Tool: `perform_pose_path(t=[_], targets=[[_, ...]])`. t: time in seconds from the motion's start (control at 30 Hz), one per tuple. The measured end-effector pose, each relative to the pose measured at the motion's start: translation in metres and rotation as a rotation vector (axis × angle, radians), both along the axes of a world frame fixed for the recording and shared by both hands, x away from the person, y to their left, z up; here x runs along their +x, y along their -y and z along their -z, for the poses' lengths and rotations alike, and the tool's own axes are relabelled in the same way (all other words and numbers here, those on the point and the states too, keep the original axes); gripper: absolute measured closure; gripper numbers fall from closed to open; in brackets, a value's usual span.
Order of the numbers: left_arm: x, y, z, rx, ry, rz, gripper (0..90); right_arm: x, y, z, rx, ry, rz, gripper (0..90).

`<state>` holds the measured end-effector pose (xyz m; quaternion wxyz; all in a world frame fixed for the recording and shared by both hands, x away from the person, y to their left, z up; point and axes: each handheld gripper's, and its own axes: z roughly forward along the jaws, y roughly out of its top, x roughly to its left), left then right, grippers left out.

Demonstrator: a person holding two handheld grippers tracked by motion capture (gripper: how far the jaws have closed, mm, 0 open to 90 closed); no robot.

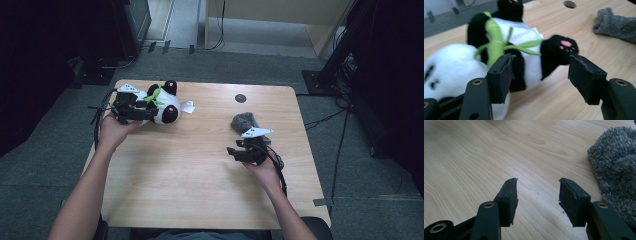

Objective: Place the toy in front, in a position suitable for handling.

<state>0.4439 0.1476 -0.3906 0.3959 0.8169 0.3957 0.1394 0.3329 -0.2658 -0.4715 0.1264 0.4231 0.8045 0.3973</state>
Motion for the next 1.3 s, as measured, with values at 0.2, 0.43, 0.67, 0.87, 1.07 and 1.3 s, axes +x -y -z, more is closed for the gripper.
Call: perform_pose_path(t=[0.2, 0.43, 0.67, 0.87, 1.07, 1.3], targets=[[0.013, -0.007, -0.004, 0.006, 0.005, -0.013, 35.9, 0.000, 0.000, 0.001, -0.007, -0.002, -0.014, 50.3], [0.027, -0.014, -0.003, 0.015, 0.005, -0.037, 38.0, 0.000, 0.001, 0.001, 0.002, 0.001, -0.008, 50.3], [0.035, -0.020, 0.010, 0.017, -0.034, -0.062, 42.0, -0.001, 0.001, 0.001, 0.001, -0.009, -0.007, 51.8], [0.037, -0.019, 0.019, 0.022, -0.035, -0.074, 53.8, -0.001, 0.000, 0.001, 0.001, -0.004, -0.008, 52.7], [0.038, -0.019, 0.021, -0.022, -0.062, -0.101, 74.4, -0.001, 0.002, 0.000, 0.001, -0.001, -0.001, 52.5], [0.033, -0.015, 0.016, 0.003, -0.018, -0.105, 79.5, -0.001, 0.003, 0.000, -0.002, -0.006, -0.001, 52.4]])
